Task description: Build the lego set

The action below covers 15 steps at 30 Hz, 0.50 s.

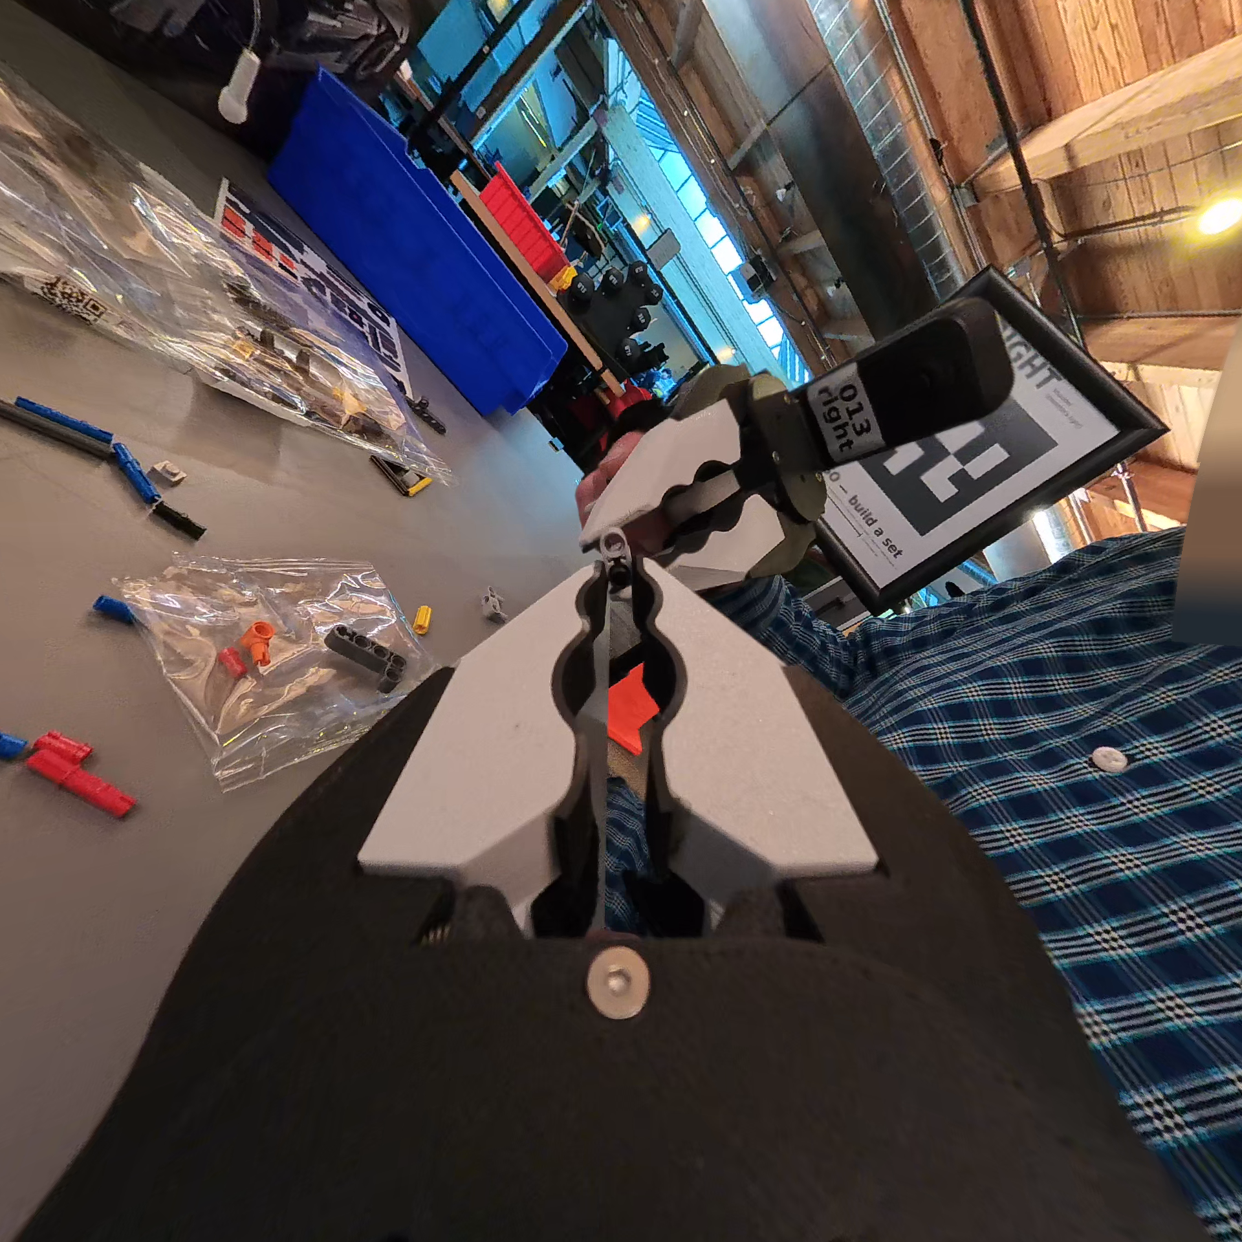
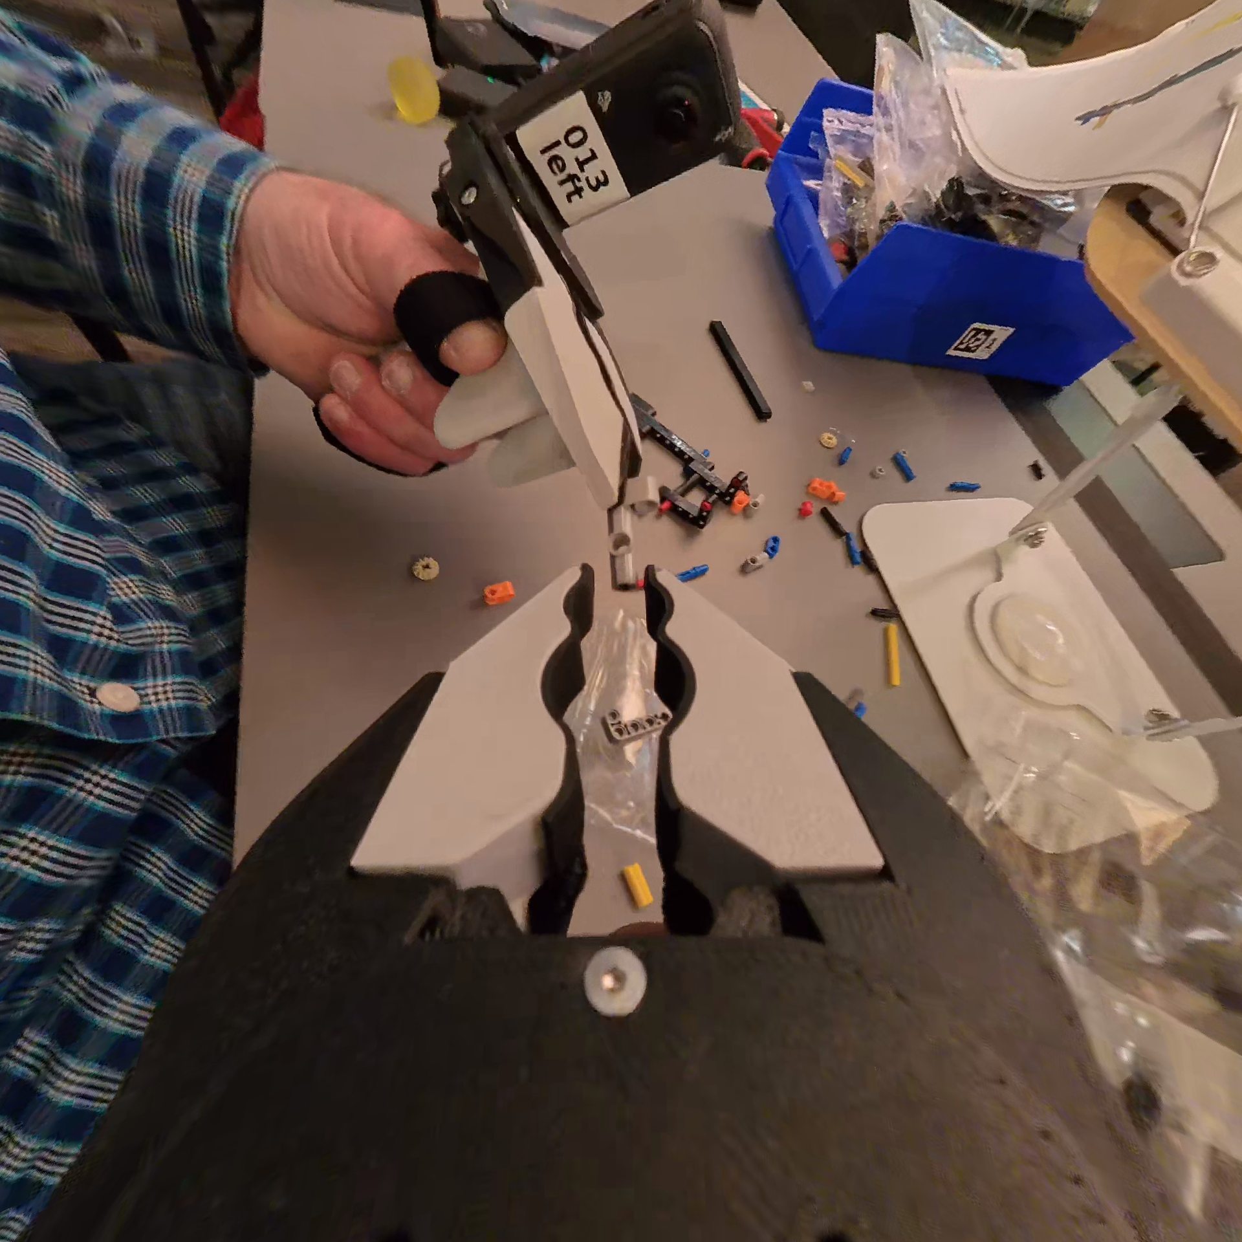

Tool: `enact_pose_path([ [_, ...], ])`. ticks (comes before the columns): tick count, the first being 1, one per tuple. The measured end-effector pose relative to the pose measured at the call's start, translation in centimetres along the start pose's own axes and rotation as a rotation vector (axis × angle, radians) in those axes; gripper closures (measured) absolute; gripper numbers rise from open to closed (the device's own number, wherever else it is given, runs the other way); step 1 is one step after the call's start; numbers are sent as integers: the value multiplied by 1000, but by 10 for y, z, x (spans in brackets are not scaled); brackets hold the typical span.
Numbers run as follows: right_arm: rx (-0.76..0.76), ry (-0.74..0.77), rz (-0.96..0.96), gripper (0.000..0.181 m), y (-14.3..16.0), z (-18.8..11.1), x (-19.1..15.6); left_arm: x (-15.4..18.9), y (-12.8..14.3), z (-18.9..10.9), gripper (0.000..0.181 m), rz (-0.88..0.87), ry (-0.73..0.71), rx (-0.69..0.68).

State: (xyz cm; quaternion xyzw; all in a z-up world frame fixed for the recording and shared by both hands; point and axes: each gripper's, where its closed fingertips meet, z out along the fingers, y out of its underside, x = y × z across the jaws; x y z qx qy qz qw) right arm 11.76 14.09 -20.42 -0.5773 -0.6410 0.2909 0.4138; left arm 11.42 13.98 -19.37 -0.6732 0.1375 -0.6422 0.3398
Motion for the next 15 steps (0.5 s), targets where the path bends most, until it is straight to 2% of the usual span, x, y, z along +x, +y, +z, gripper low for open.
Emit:
enact_pose_path([
  [4,9,-2,11,176,0,1,0,1,1,3,176,-2,10,5],
  [13,-9,28,-15,177,2,1,3,-2,-1,3,176,-24,23,25],
  [15,-15,45,-30,177,2,0,5,-4,-1,3,170,-30,11,26],
])
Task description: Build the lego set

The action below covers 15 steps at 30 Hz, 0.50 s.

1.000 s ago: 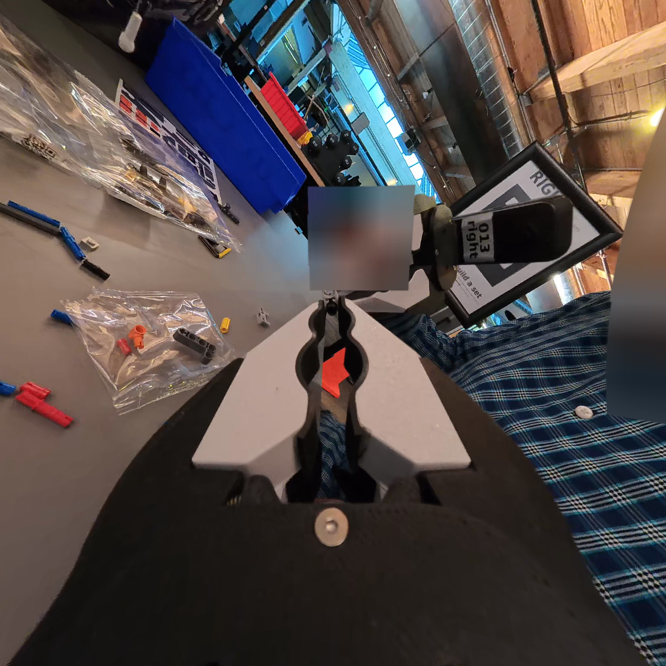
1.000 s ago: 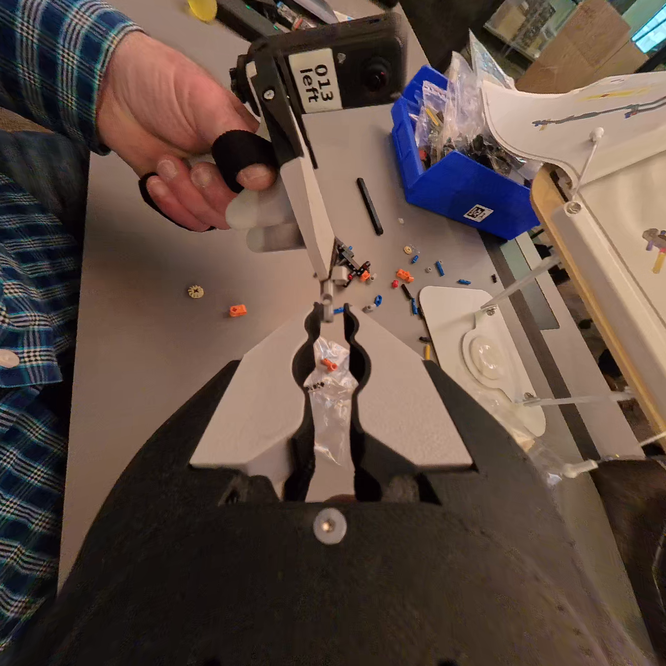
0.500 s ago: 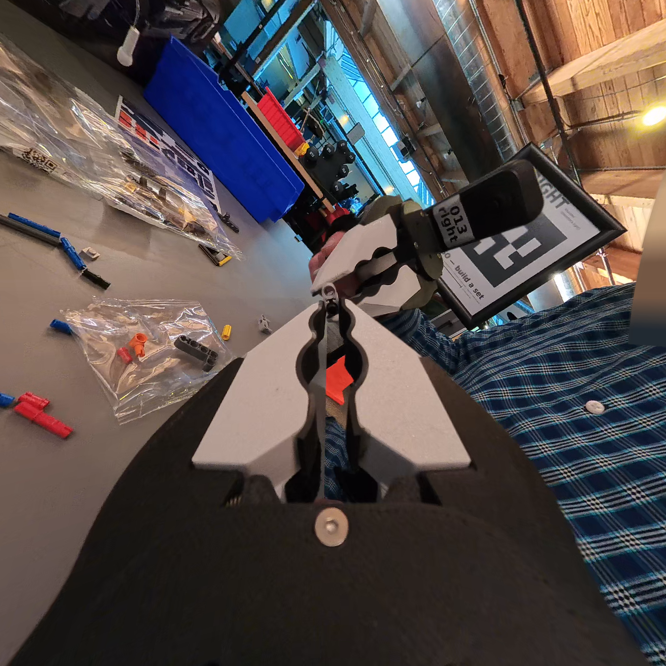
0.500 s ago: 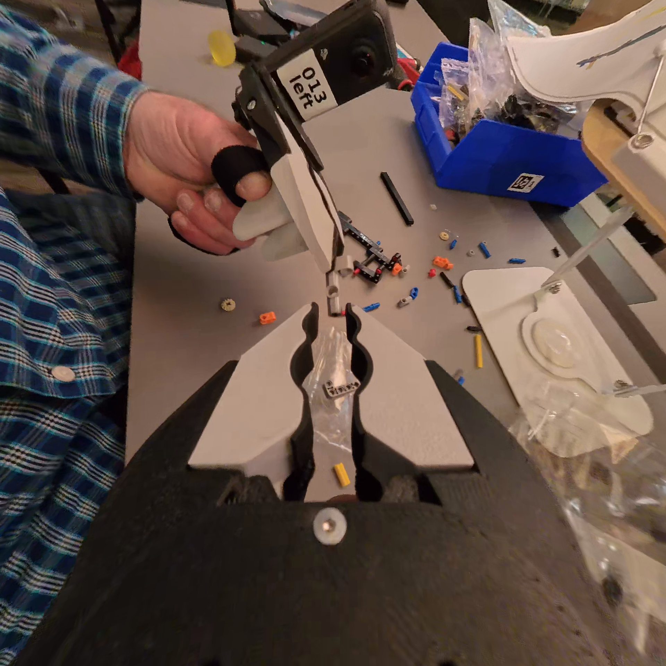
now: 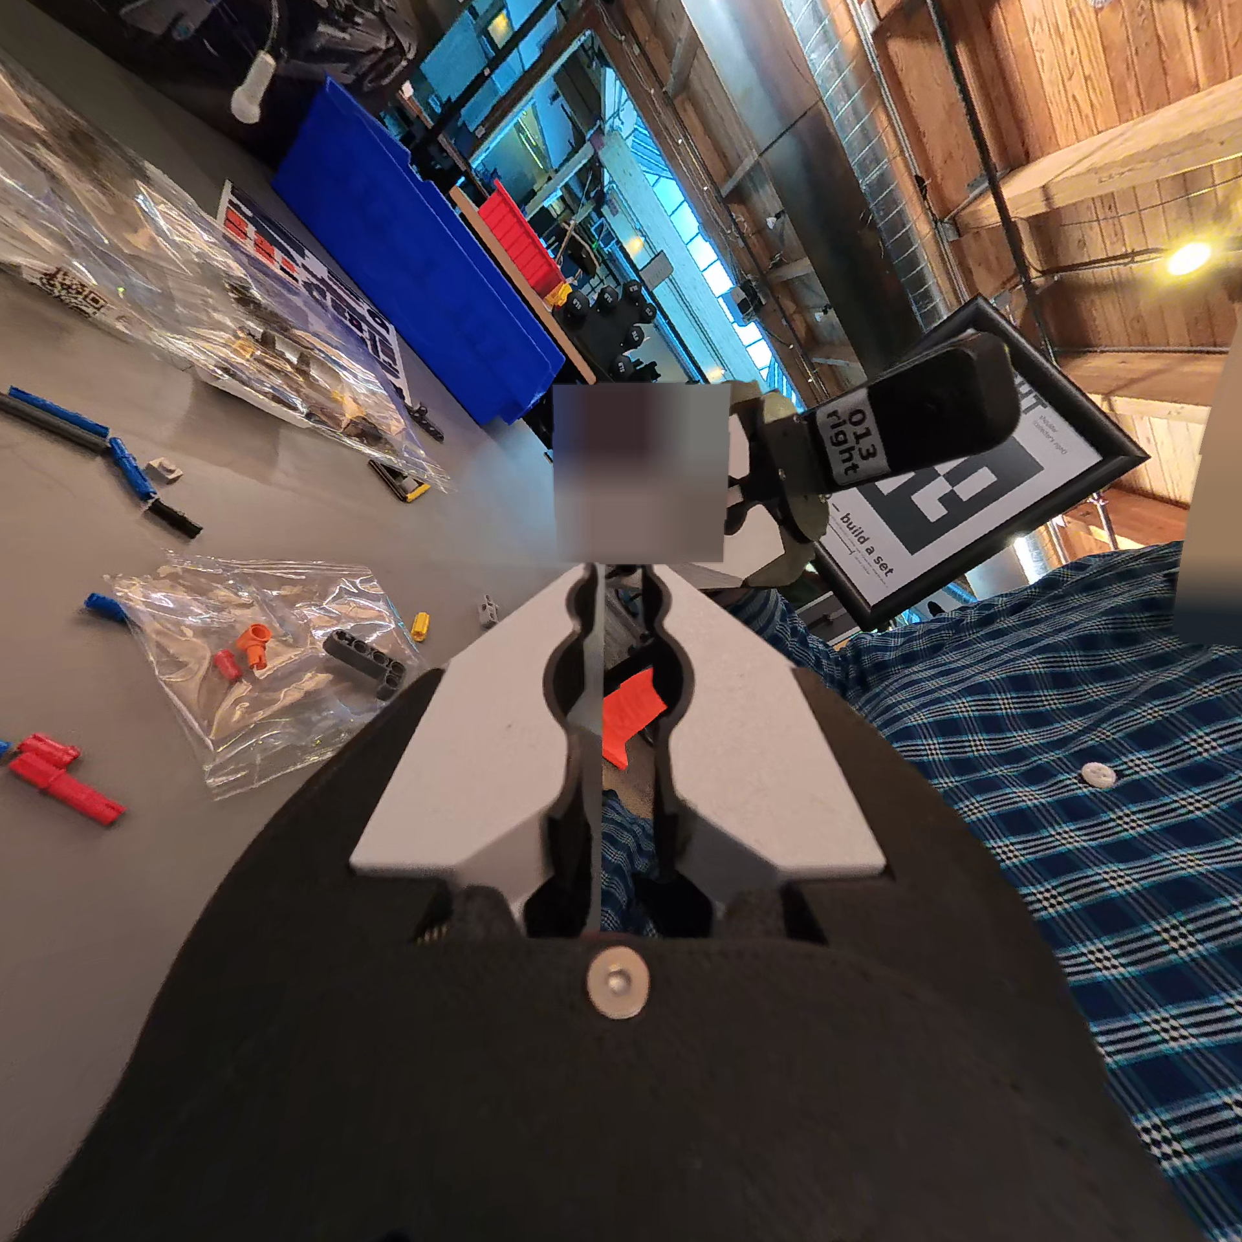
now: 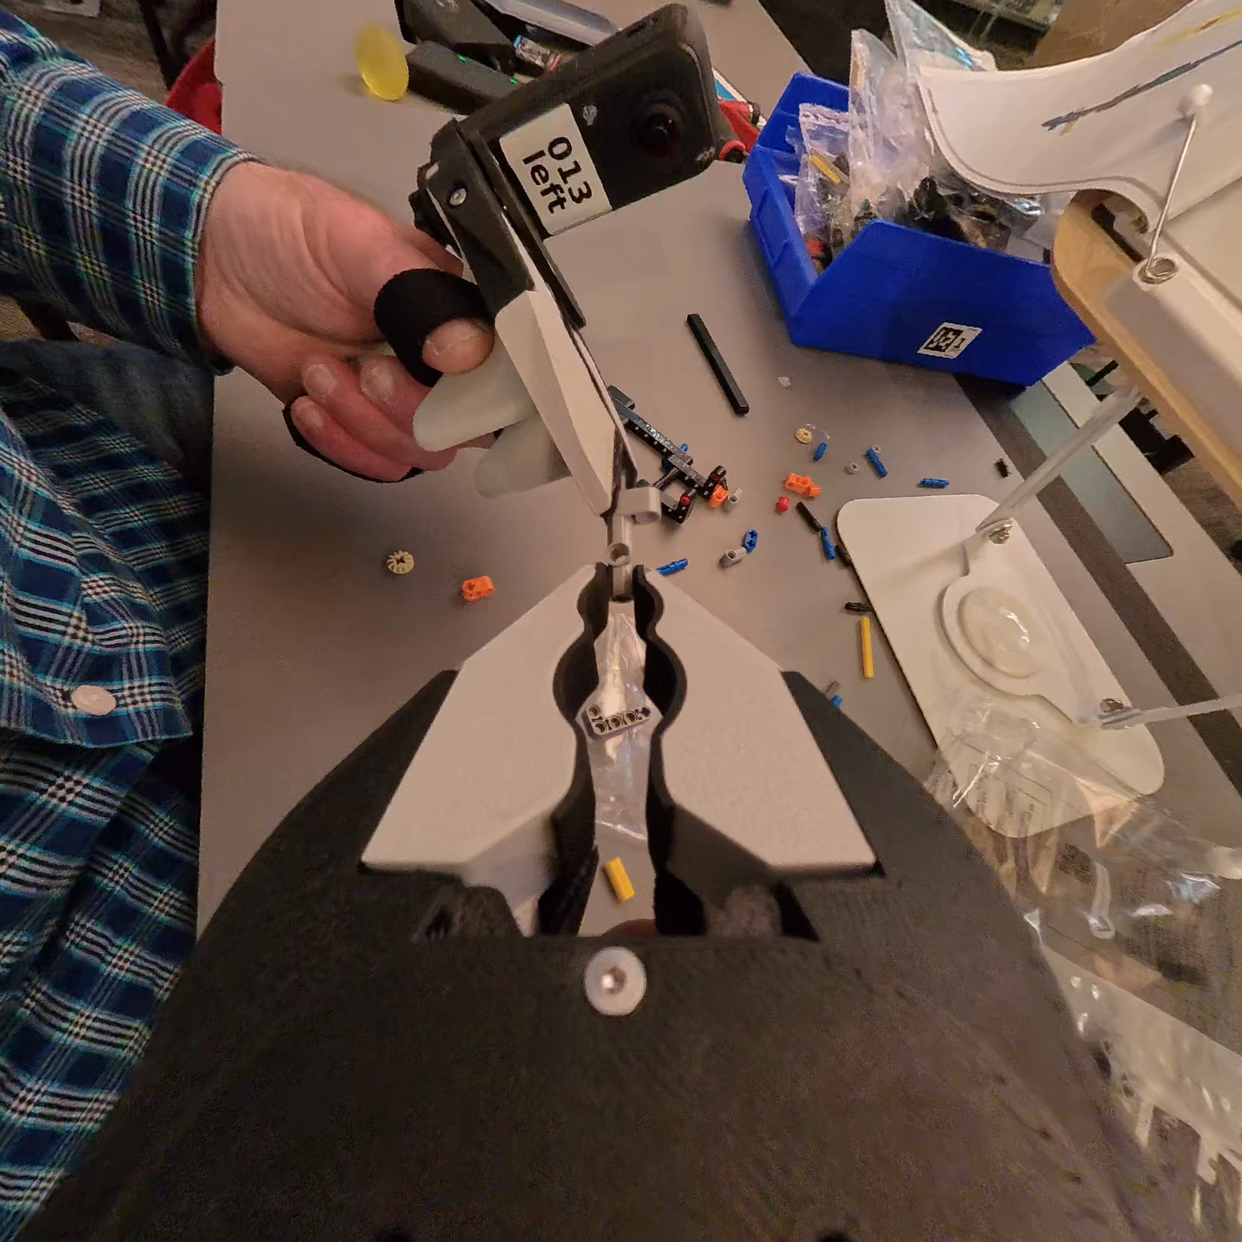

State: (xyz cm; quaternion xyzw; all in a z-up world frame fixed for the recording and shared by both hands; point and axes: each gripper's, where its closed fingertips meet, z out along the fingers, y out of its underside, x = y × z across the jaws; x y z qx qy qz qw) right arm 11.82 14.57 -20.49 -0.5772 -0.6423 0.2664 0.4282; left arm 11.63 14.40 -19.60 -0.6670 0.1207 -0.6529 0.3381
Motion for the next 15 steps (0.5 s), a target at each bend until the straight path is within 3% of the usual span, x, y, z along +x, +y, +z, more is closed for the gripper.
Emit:
enact_pose_path([
  [4,0,-7,11,177,1,0,0,2,2,2,178,23,2,-18],
  [15,11,-9,18,177,-1,-2,1,6,-1,3,178,15,20,14],
])
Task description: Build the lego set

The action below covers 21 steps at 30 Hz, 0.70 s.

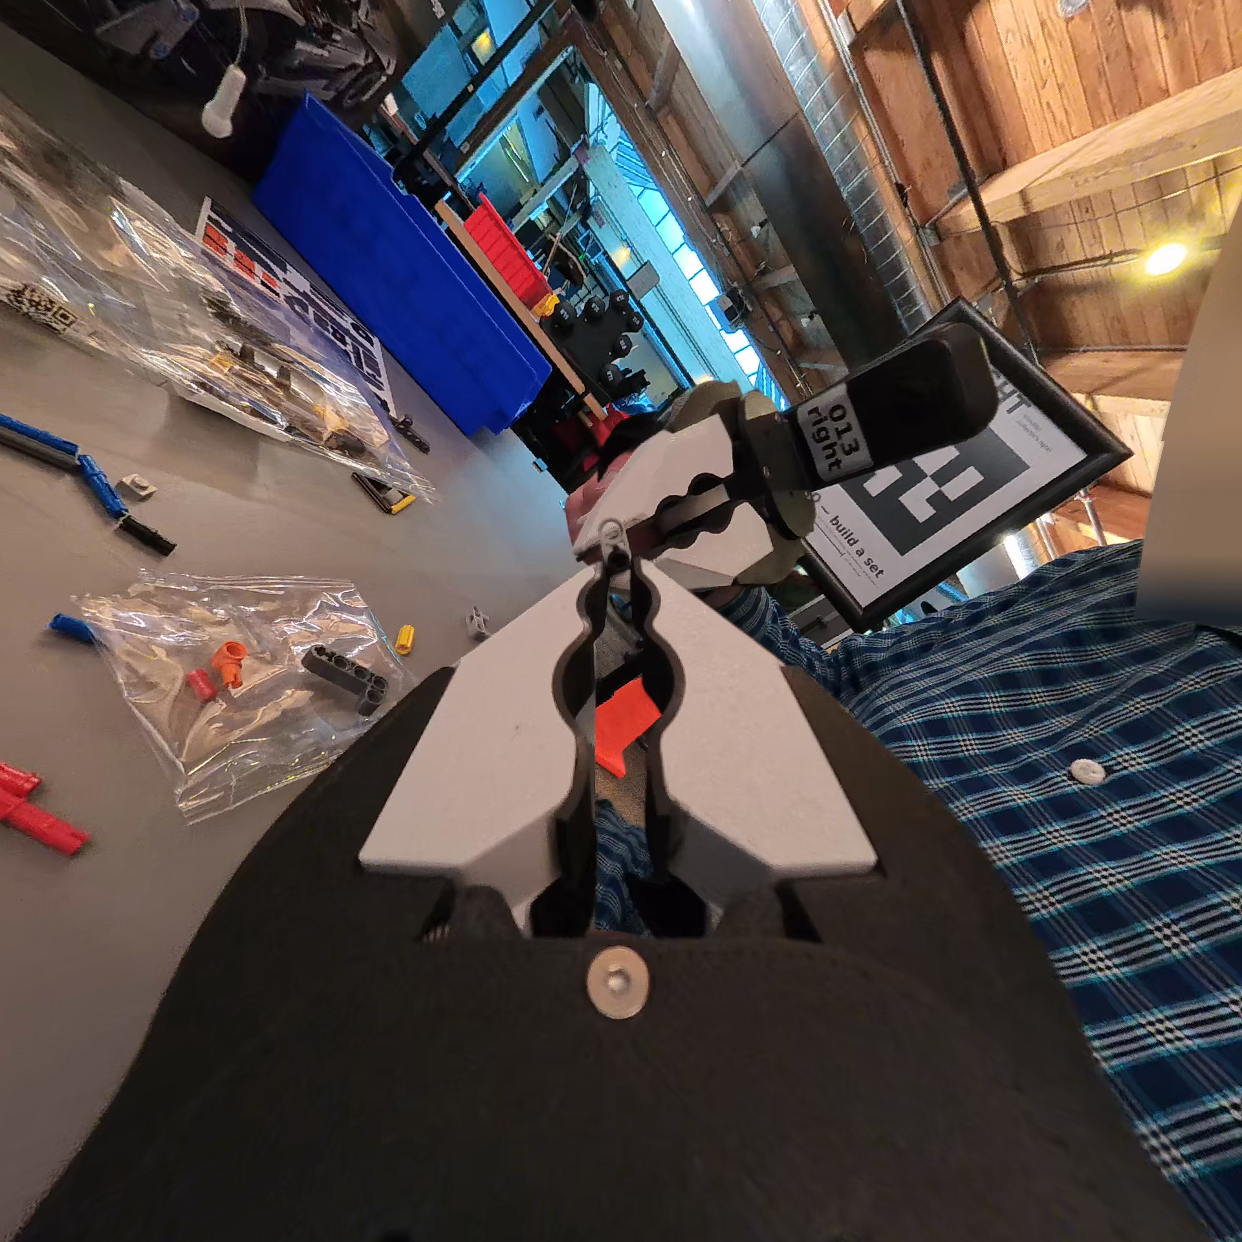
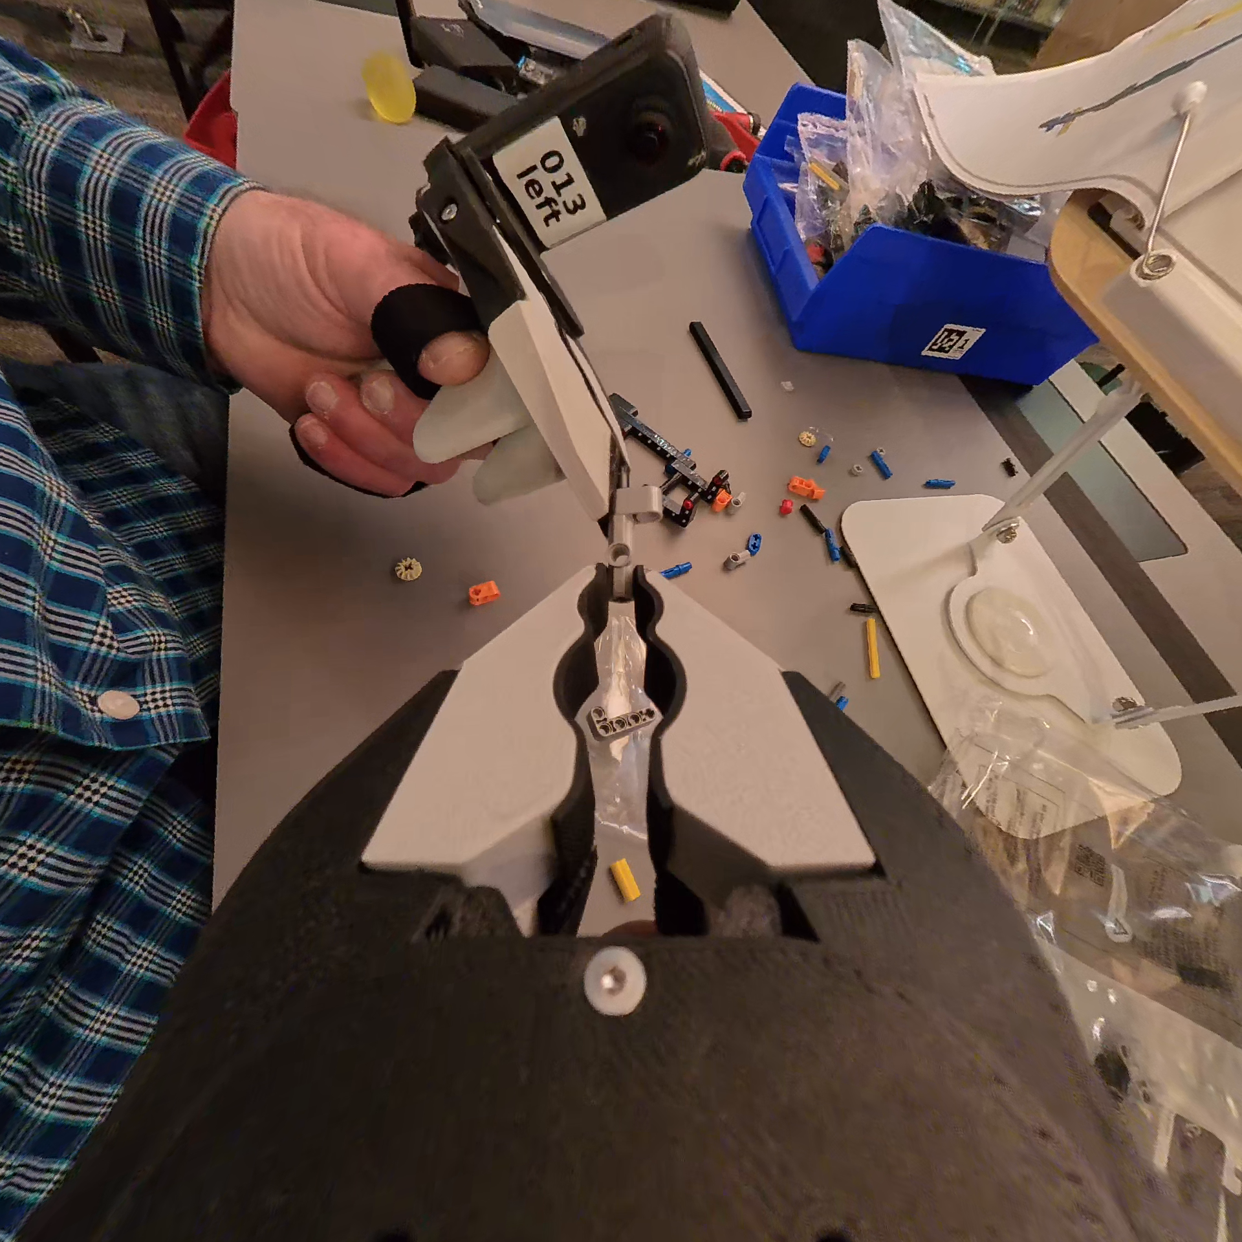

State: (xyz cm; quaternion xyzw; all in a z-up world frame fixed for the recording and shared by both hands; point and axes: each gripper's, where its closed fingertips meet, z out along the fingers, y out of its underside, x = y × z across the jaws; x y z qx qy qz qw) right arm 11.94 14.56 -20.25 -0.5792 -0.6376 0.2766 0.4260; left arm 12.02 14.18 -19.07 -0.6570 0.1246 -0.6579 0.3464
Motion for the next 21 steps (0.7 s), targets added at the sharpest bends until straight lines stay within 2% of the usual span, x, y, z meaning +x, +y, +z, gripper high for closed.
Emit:
enact_pose_path([
  [8,3,-1,10,176,0,0,0,0,0,0,179,36,-22,-4],
  [14,0,-1,26,166,2,-1,3,-4,-2,-2,179,29,-33,11],
  [21,13,16,55,164,3,-9,11,-7,-5,-6,179,2,-29,34],
])
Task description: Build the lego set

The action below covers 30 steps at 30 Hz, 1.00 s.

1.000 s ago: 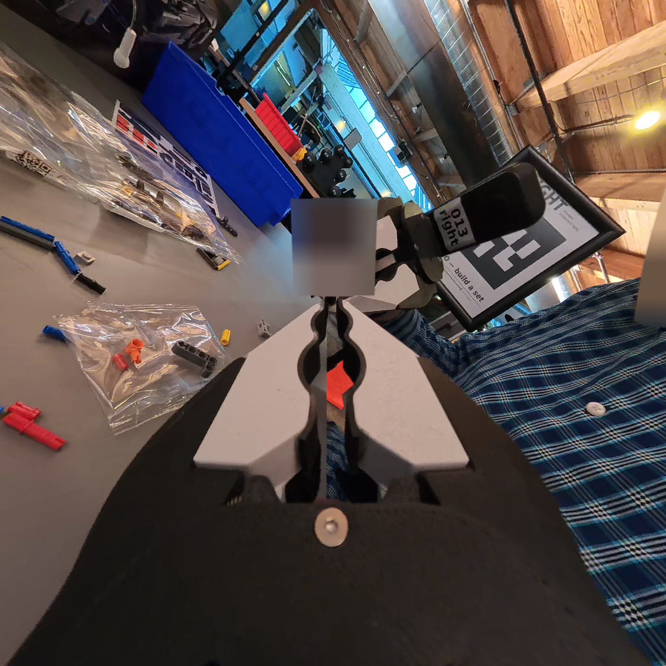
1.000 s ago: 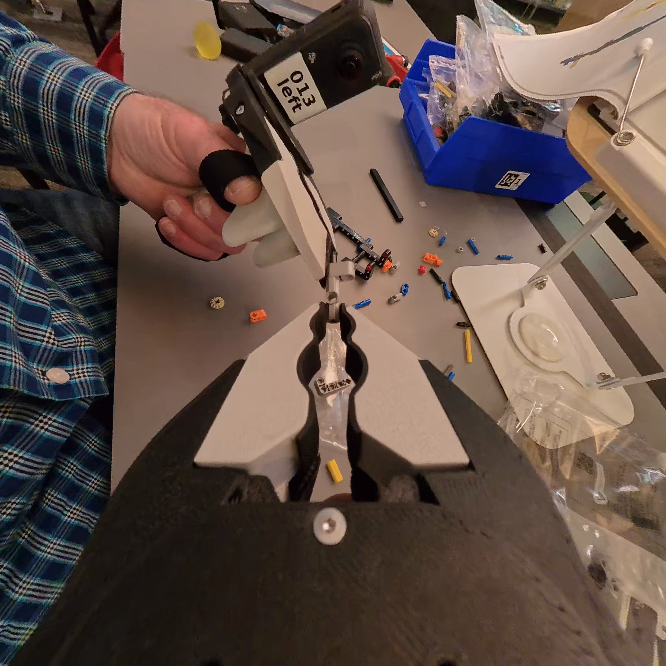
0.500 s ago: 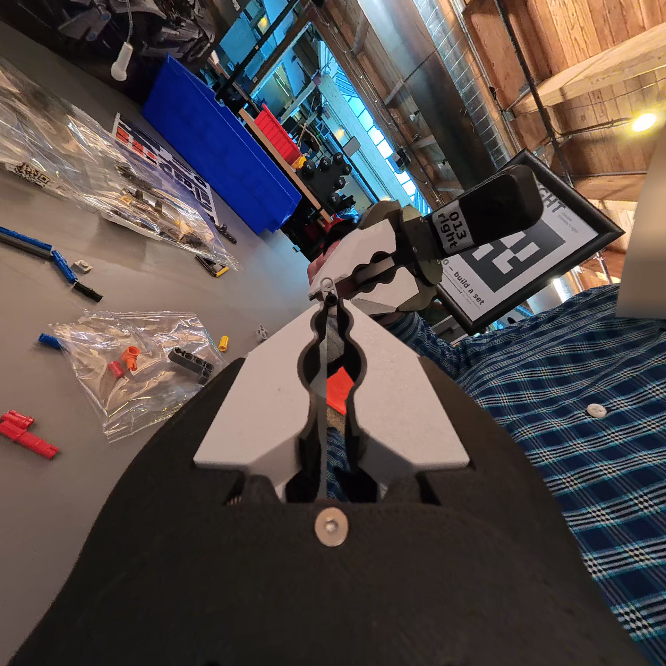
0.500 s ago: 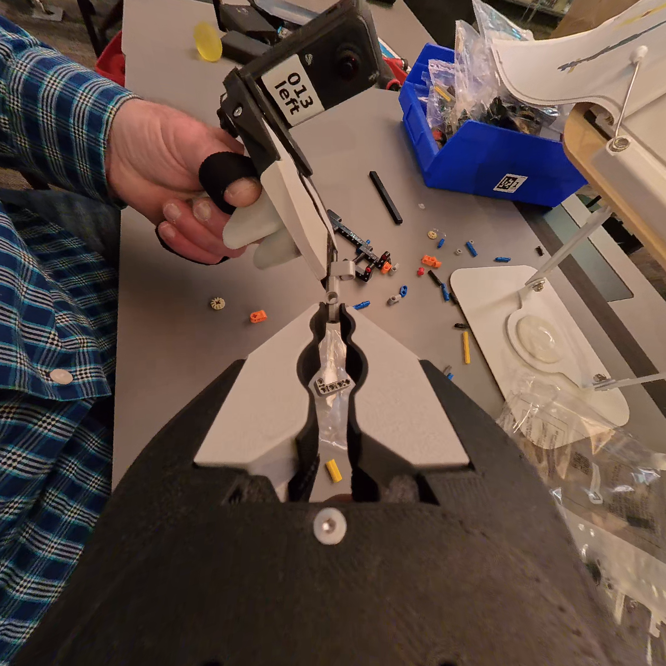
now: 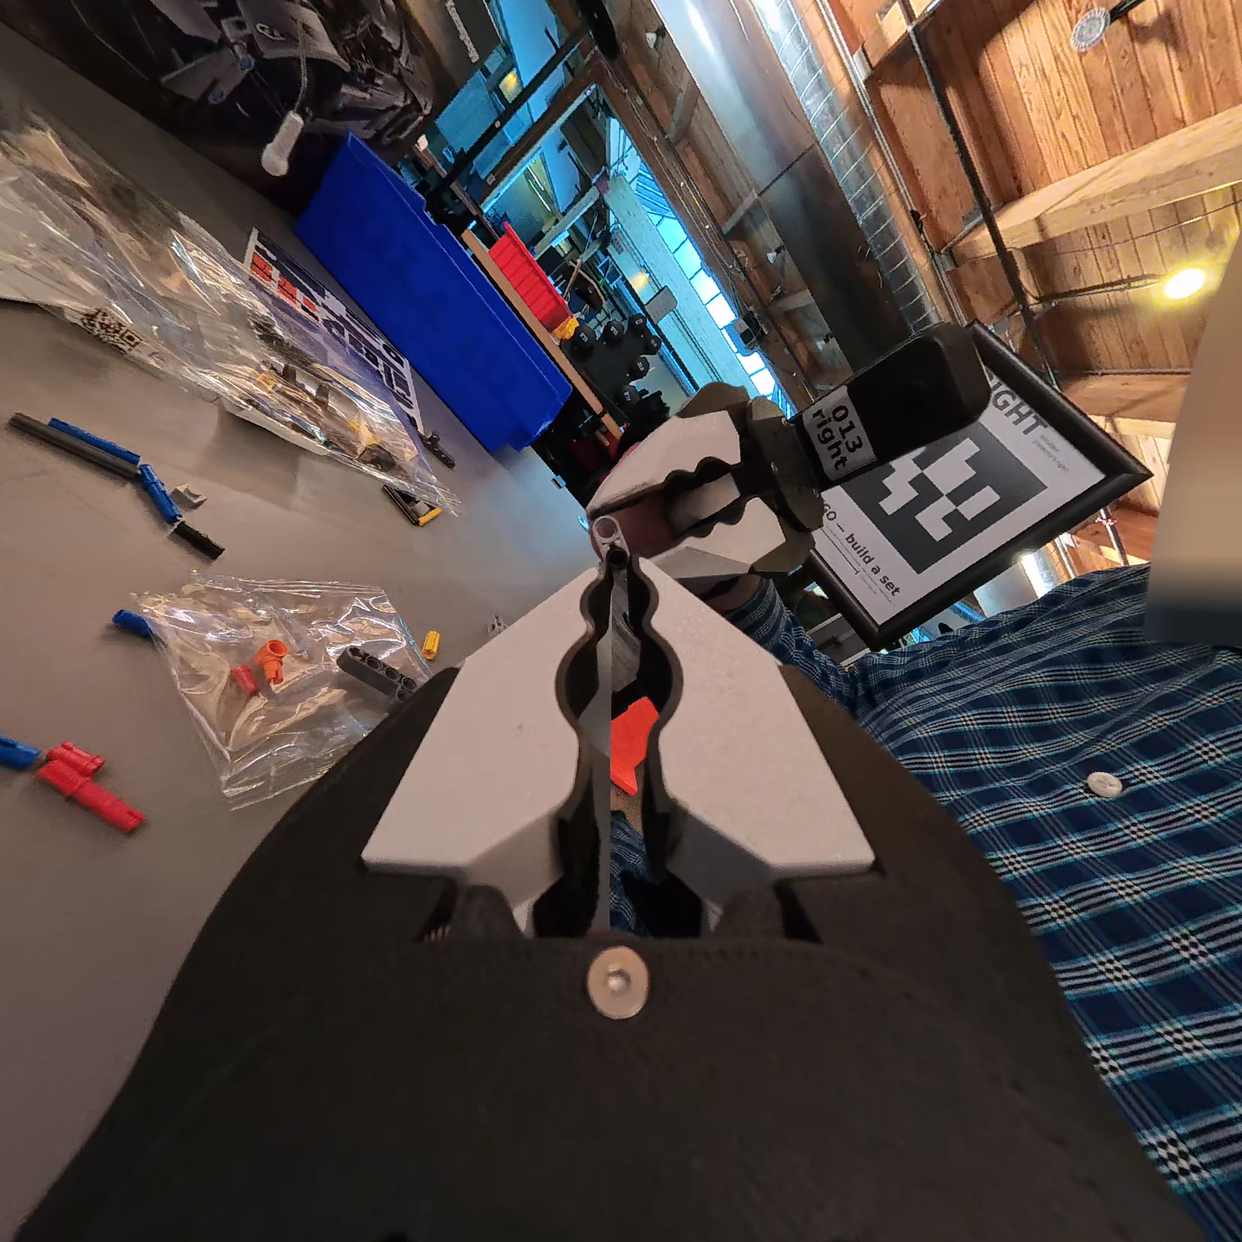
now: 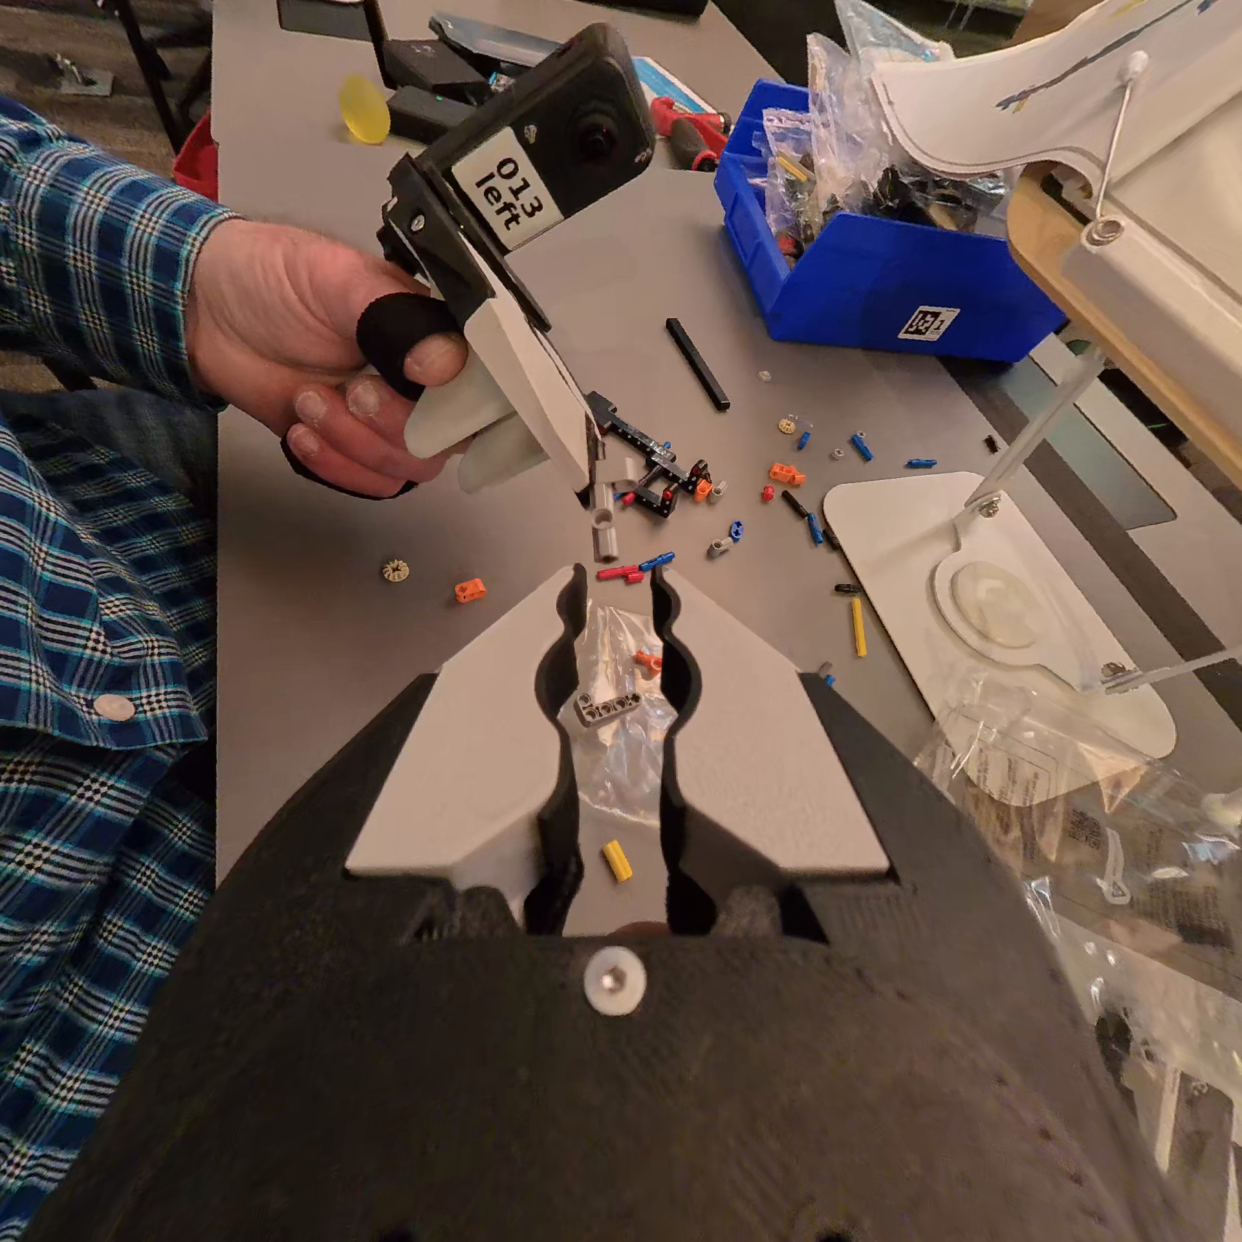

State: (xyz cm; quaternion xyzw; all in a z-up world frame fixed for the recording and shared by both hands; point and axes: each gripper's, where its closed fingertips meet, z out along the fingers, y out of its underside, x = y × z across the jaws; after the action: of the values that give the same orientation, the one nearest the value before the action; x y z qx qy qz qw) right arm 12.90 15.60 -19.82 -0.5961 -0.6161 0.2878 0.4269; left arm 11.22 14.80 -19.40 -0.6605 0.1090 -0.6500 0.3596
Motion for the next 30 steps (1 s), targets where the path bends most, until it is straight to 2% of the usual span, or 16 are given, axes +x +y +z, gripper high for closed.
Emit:
enact_pose_path([
  [11,-6,65,72,164,12,-28,25,-2,-8,-7,180,13,-25,22],
  [16,-60,167,148,162,40,-66,45,-2,-15,-16,180,38,-54,35],
  [20,-122,213,209,162,72,-91,46,-6,-18,-25,180,39,-84,49],
  [24,-148,213,231,164,89,-96,37,-6,-18,-32,180,30,-100,67],
  [30,-134,202,225,163,83,-96,35,0,-16,-39,181,13,-90,103],
])
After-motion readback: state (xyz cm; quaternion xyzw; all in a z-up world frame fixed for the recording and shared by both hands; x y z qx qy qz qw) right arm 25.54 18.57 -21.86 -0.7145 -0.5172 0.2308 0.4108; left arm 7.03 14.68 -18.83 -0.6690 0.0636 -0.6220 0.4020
